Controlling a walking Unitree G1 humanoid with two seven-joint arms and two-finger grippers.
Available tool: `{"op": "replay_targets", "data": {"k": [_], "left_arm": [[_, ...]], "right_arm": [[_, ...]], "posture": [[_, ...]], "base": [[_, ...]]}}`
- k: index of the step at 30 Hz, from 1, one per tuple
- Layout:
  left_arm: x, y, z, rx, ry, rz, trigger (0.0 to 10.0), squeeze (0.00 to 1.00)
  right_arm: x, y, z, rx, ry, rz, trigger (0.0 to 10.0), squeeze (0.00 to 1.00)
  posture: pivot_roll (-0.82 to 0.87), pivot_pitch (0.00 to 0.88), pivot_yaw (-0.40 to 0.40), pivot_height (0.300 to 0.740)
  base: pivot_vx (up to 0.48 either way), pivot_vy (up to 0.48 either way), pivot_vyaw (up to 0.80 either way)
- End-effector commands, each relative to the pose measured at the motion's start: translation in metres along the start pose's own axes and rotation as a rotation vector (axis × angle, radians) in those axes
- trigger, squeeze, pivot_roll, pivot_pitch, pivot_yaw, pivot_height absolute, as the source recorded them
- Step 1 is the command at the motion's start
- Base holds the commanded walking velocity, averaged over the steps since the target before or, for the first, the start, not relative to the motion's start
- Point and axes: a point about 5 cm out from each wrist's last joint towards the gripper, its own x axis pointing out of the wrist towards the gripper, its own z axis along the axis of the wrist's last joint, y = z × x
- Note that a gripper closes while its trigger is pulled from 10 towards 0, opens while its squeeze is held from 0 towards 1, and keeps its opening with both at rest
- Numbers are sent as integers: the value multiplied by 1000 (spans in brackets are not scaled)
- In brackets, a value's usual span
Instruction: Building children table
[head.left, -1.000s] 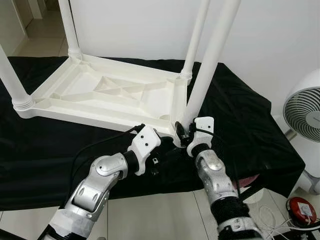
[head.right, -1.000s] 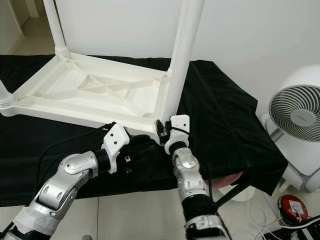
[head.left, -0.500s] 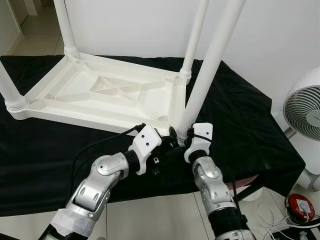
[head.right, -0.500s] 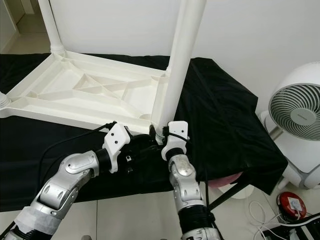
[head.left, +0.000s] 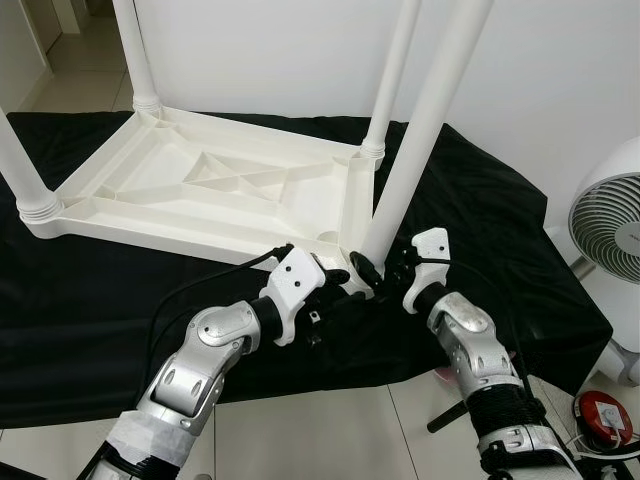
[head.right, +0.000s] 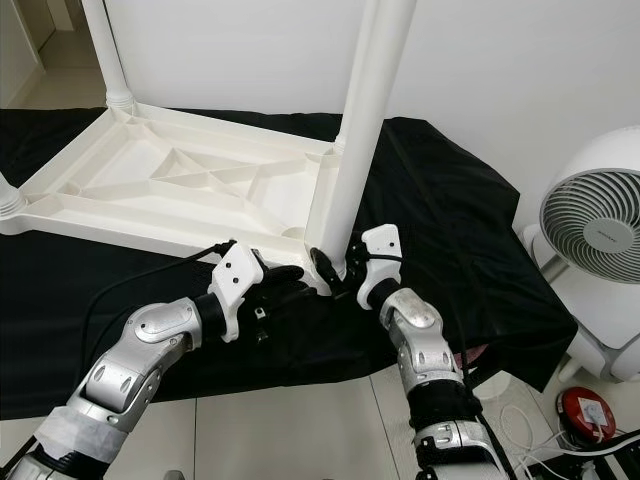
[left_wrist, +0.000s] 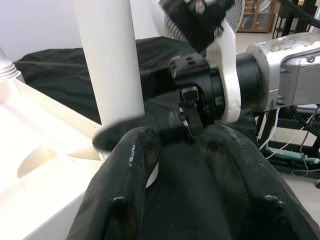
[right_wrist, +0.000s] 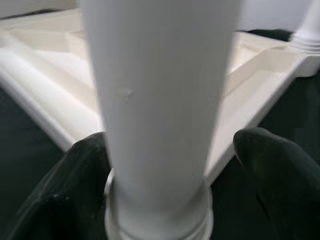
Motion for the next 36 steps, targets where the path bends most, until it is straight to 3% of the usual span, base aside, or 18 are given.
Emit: {"op": "replay_targets", "data": {"k": [1,7,8,10,11,12,13,27,28,29,30,36], "left_arm": [[3,1,0,15,3,-3,10000,0],[5,3,3,27,-3,-6,10000,0],[6,3,3,28,-4,-5,10000,0],[7,3,3,28,-5,-4,10000,0],[7,3,4,29,-6,-4,10000,0],[7,3,4,29,-6,-4,10000,0],[7,3,4,29,-7,-3,10000,0],[7,1,4,28,-11,-2,10000,0],[7,1,4,29,-11,-3,10000,0],[7,1,4,30,-12,-4,10000,0],[7,1,4,31,-13,-5,10000,0],[7,0,4,30,-14,-8,10000,0]], "right_arm": [[6,1,2,-42,23,114,10000,0],[18,-1,-1,-99,94,223,10000,0],[20,0,-1,-104,102,243,8314,0],[21,0,-2,-106,108,257,8314,0],[21,1,-3,-110,118,274,1137,0],[21,1,-3,-110,118,274,1137,0],[21,0,-4,-114,125,282,0,0],[9,-9,-19,-93,164,289,0,0],[8,-10,-21,-106,172,277,3765,0],[8,-10,-22,-116,177,267,3765,0],[7,-10,-24,-109,174,231,10000,0],[8,-13,-25,-69,143,87,10000,0]], "posture": [[-66,0,-72,740],[-61,0,-72,740],[-52,0,-75,740],[-50,0,-76,740],[-47,0,-78,740],[-47,0,-78,740],[-47,0,-78,740],[-44,0,-77,740],[-45,0,-75,740],[-45,0,-75,740],[-44,0,-75,740],[-46,0,-75,740]], "base": [[0,0,0],[0,0,0],[0,0,0],[0,0,0],[0,0,0],[0,0,0],[0,0,0],[0,0,0],[0,0,0],[0,0,0],[0,0,0],[0,0,0]]}}
